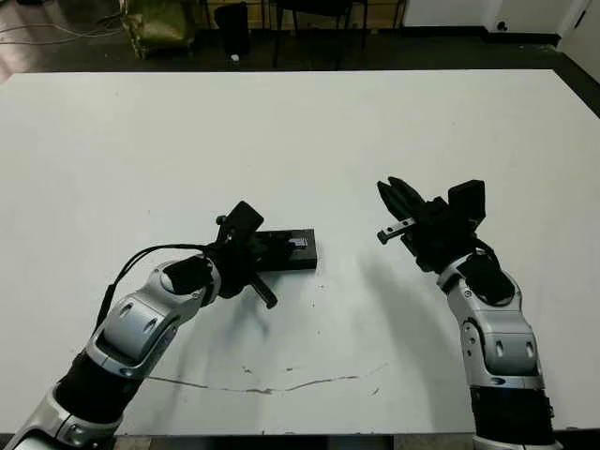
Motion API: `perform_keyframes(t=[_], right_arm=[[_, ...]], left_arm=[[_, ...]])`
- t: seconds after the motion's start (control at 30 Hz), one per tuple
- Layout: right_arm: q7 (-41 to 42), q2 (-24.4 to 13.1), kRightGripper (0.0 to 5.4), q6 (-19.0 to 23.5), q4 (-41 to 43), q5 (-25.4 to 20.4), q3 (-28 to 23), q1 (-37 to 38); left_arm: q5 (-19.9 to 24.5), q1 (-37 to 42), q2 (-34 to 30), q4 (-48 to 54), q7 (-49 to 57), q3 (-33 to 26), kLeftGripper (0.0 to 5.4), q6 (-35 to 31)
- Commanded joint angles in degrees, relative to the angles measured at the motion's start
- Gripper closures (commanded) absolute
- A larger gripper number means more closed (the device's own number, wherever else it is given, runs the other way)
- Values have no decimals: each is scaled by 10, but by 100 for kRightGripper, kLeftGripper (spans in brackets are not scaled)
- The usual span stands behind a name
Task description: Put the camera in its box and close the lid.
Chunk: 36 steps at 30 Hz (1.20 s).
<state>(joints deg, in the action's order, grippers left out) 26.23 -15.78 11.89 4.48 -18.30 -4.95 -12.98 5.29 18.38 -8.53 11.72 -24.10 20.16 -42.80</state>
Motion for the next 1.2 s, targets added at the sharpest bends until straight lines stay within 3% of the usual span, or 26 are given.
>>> perform_keyframes(t=[0.03,0.23,0.37,0.47,0.67,0.9,1.03,1.2], right_arm=[[-1,-5,540,8,-2,3,-1,9],[-1,-3,540,12,-1,-3,-3,9],[-5,-2,540,14,2,-2,-3,9],[-8,-2,540,5,4,8,2,10],[-10,2,540,9,1,3,1,8],[-31,8,540,0,5,18,4,11],[-66,24,540,-49,1,58,11,14],[-137,53,540,-99,11,123,24,17]], left_arm=[[15,-55,-9,30,9,-35,535,6],[51,-106,11,117,33,-112,535,132],[70,-116,4,120,12,-158,535,269],[76,-113,6,104,17,-189,535,331],[43,-95,3,25,55,-236,535,434],[-31,-74,0,-171,122,-271,535,634],[-50,-69,7,-256,171,-285,535,676],[-20,-54,23,-301,202,-302,535,655]])
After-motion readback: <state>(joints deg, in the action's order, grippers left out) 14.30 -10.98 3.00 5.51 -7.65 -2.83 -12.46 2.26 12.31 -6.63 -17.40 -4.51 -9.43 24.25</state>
